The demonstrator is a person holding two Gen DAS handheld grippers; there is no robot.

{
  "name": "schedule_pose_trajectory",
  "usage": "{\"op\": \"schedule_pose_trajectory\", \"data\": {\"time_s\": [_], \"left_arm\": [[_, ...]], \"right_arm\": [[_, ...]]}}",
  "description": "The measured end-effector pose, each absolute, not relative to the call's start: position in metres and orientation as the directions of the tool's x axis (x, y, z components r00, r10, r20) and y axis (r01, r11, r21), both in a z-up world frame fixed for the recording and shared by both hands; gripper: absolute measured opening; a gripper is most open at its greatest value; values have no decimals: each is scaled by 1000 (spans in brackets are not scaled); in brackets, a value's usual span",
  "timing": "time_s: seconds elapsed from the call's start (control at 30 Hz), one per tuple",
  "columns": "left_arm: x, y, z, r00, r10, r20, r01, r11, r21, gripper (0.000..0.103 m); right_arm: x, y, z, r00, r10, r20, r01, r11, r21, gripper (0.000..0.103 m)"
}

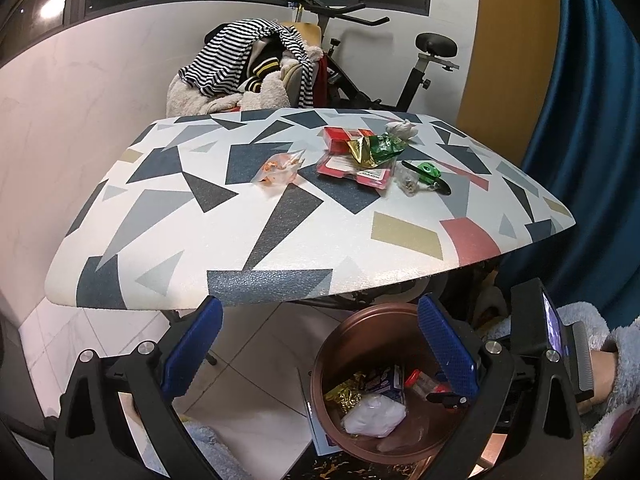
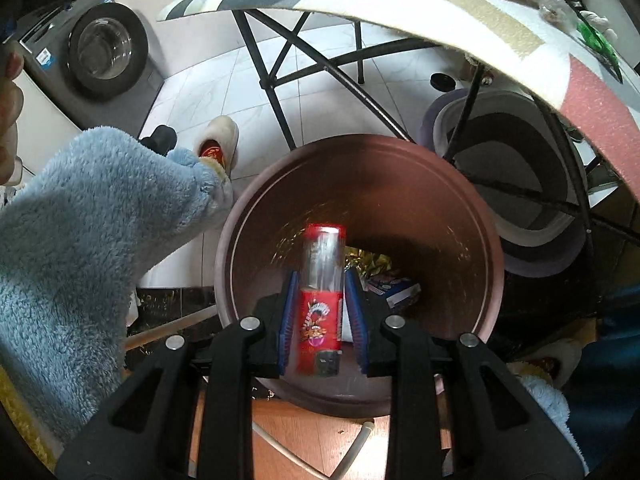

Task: Collect trash
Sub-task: 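Lower the red candy tube into the brown bin and open the right tool, then raise the right tool back toward the table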

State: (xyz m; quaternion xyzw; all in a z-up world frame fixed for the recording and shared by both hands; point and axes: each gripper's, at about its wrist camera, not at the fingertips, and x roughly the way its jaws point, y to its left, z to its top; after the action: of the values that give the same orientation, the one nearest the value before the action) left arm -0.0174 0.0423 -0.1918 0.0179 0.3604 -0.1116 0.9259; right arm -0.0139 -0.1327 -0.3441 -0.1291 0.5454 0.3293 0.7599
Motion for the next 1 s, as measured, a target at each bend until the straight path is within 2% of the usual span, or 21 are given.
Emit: {"op": "schedule_pose_trajectory", "data": {"time_s": [0.07, 0.13, 0.3, 0.4, 0.5, 0.63, 1.0], "left_arm": [[-18, 42, -191, 716, -194, -671, 221, 974, -46, 96], [-18, 41, -191, 716, -193, -671, 220, 974, -46, 96], [-18, 41, -190, 716, -192, -671, 221, 974, -44, 96], [-16, 41, -188, 716, -191, -671, 219, 975, -44, 96], [-13, 42, -184, 720, -195, -666, 220, 974, -46, 96], [-7, 42, -181, 724, -193, -663, 221, 974, -42, 96], [10, 37, -165, 751, -180, -635, 227, 974, -8, 96]], "right_arm": [[-15, -133, -344, 190, 359, -914, -642, 750, 161, 40], [-16, -133, -342, 207, 354, -912, -640, 754, 148, 65], [-13, -145, -325, 314, 345, -885, -590, 801, 103, 90], [-8, -156, -314, 370, 343, -864, -550, 830, 94, 96], [0, -168, -300, 432, 329, -840, -511, 856, 72, 97], [14, -184, -277, 515, 292, -806, -459, 888, 28, 97], [49, -219, -235, 606, 247, -756, -360, 933, 16, 97]]}}
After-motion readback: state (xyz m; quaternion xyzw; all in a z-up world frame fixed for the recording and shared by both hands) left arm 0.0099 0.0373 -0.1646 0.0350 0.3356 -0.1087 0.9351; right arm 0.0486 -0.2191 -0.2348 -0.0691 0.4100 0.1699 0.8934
